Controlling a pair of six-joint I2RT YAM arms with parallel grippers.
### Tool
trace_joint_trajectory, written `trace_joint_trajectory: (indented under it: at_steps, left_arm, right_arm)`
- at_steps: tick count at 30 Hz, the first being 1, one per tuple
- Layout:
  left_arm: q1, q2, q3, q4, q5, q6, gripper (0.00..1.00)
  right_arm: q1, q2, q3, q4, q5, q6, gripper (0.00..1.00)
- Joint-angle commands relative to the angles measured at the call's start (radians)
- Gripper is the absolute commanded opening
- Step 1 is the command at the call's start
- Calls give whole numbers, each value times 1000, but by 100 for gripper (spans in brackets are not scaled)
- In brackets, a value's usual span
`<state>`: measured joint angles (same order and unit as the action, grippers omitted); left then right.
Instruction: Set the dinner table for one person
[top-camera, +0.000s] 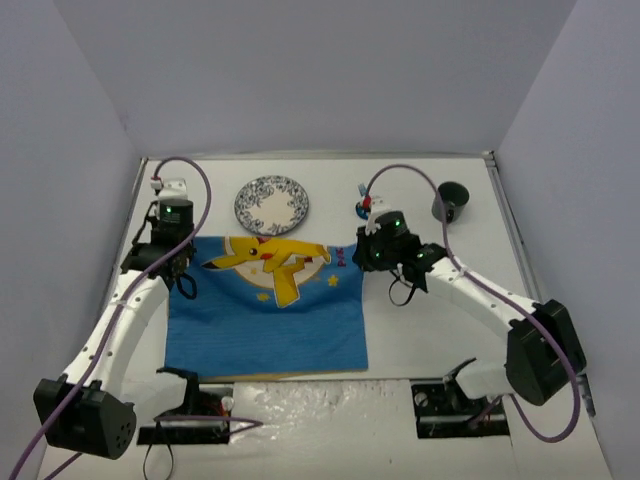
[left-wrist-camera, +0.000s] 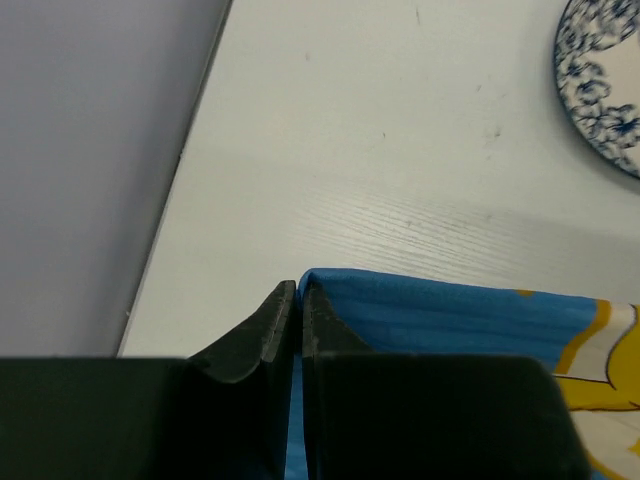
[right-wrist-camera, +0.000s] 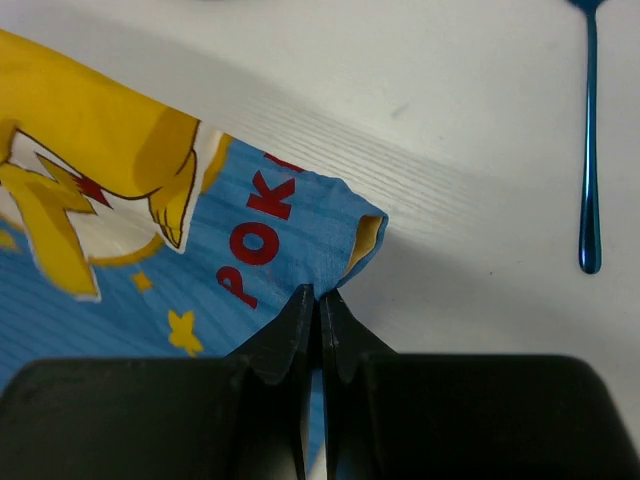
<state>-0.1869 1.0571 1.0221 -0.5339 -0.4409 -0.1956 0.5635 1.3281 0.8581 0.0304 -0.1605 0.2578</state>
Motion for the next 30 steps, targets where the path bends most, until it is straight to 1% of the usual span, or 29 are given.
trace_joint_trajectory:
  at_steps: [1,7,8,12,13,14,17,19,21,24,25,27,28,30]
  left_arm:
    - [34,173,25,222,-90,-50,0]
    - [87,328,39,375,-54,-45,0]
    - [95,347,44,377,-45,-44,0]
    - [127,429,71,379,-35,-53,1]
    - [135,436,77,380,-35,-53,4]
    - [143,451,84,375,-38,-58,10]
    - [168,489,114,340,-32,-79,30]
    - [175,484,134,299,-32,-99,40]
    - [176,454,144,243,-30,-116,50]
    - [176,364,159,136,-5,-187,74]
    - [175,337,149,99,20,-205,79]
    - [166,249,112,65,106,-256,86]
    - [156,214,80,48,128,-283,87]
    - [147,180,5,25,163,-319,88]
  right_arm:
    - [-9,129,36,139,115,22,0]
    - [-20,304,120,172,168,-24,0]
    - [-21,339,136,172,195,-28,0]
    - [-27,415,202,172,212,-39,1]
    - [-29,429,219,171,216,-41,4]
    - [-30,439,233,171,225,-44,8]
    - [-31,459,280,169,242,-52,20]
    - [-30,461,309,157,241,-54,32]
    - [-28,442,318,150,236,-54,39]
    - [-18,382,289,137,228,-54,56]
    - [-15,364,274,135,225,-54,58]
    - [8,307,217,129,202,-52,65]
    - [24,283,190,125,200,-49,69]
    - [49,249,157,120,203,-46,72]
